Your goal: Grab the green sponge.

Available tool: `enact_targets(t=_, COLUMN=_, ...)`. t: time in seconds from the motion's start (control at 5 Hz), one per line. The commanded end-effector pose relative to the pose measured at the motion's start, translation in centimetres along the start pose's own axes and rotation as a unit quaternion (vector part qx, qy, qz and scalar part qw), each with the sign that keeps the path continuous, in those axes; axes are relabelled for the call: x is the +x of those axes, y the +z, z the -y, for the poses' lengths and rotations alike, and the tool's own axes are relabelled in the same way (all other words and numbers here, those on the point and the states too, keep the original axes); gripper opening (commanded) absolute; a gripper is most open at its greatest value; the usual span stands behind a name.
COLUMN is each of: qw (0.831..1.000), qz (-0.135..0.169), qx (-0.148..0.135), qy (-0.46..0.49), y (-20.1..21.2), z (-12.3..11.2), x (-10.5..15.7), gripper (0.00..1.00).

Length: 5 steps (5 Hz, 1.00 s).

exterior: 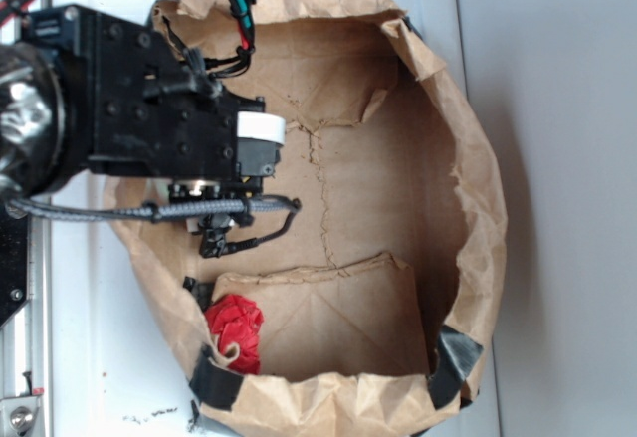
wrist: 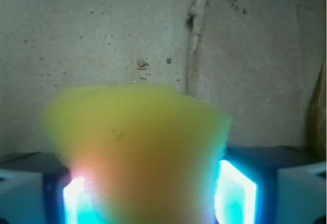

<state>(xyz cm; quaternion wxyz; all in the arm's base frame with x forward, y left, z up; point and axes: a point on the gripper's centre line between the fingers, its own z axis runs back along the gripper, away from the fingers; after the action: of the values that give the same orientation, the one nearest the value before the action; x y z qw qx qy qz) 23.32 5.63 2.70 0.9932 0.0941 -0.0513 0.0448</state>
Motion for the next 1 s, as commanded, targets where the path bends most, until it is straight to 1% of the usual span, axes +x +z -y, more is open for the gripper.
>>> enact_targets(t=0.0, qw=1.0, qz=0.016, qx=-0.004, qy=0.014, y=1.4, z=0.4, x=2.2, gripper=0.0)
enact_targets(t=0.2, qw=1.0, qz=0.014, qx=-0.013, qy=0.015, y=2.4, z=0.2, x=2.8, gripper=0.0)
enact_targets(t=0.4, qw=0.999, qz=0.008, qx=-0.03, qy=0.01, y=4.6, z=-0.1, x=2.6, gripper=0.0)
enact_targets(t=0.8, qw=0.997, qz=0.014, qx=-0.072, qy=0.013, y=9.6, z=-1.1, x=2.0, gripper=0.0)
